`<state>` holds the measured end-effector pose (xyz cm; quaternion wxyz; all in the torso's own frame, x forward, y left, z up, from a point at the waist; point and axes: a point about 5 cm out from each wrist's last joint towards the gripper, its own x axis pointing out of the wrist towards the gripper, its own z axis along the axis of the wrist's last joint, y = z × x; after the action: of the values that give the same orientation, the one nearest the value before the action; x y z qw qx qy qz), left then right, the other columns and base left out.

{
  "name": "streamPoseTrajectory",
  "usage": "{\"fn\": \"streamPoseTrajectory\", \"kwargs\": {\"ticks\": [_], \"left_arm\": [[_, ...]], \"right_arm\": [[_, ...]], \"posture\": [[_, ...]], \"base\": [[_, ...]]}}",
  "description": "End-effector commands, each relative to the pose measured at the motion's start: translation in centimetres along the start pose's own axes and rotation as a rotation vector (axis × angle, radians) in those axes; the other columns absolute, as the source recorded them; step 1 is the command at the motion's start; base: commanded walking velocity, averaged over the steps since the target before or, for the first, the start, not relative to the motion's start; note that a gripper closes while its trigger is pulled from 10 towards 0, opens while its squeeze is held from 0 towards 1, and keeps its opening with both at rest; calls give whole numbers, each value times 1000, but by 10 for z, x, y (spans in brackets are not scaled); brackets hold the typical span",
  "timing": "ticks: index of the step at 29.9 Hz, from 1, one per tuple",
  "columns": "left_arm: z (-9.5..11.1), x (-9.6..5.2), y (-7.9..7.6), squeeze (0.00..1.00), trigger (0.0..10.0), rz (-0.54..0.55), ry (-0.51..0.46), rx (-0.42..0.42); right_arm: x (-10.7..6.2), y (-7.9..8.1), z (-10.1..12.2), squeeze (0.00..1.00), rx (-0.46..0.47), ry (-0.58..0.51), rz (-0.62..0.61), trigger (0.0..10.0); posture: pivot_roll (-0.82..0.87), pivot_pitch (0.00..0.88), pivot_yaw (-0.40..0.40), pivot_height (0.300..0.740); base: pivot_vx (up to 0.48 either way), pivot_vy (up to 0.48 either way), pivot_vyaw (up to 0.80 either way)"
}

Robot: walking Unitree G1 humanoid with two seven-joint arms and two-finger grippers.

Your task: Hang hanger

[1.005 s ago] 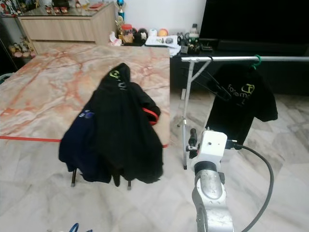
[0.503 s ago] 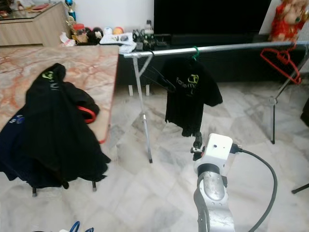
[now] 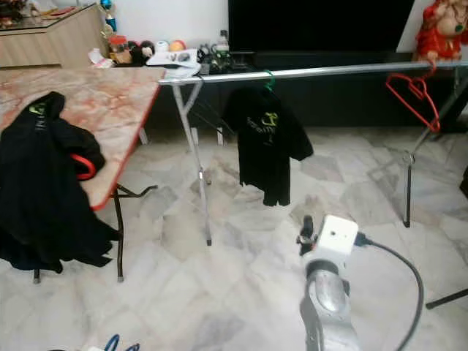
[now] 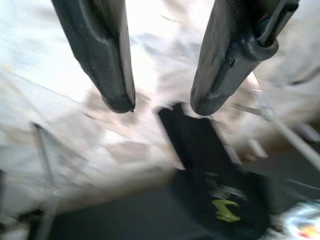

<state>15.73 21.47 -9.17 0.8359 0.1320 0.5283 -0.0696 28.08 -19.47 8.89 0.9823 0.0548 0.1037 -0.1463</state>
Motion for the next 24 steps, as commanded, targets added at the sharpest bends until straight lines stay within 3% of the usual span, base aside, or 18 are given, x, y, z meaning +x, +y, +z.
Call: {"fn": "streamPoseTrajectory", "kwargs": {"ticks": [1, 17, 18, 20, 21, 24], "left_arm": [[-5, -2, 10, 0, 10000, 36, 12, 3], [-2, -2, 15, 0, 10000, 112, -22, 31], [-1, -3, 16, 0, 10000, 141, -35, 45], [0, -3, 16, 0, 10000, 149, -39, 50], [2, -3, 17, 0, 10000, 173, -58, 91], [6, -4, 18, 0, 10000, 204, -99, 124]], "right_arm": [[0, 3, -2, 0, 31, 3, 4, 10000], [3, -6, -33, 0, -9, 104, -18, 10000], [4, -6, -38, 0, -69, 120, 11, 10000], [5, -6, -39, 0, -92, 125, 22, 10000], [5, -6, -45, 0, -241, 129, 84, 10000], [6, -10, -55, 0, -392, 137, 168, 10000]], "posture": [[-82, 71, 71, 740], [-83, 74, 69, 740], [-84, 74, 71, 740], [-84, 74, 71, 740], [-82, 72, 69, 740], [-79, 71, 65, 740]], "base": [[0, 0, 0], [0, 0, 0], [0, 0, 0], [0, 0, 0], [0, 0, 0], [0, 0, 0]]}}
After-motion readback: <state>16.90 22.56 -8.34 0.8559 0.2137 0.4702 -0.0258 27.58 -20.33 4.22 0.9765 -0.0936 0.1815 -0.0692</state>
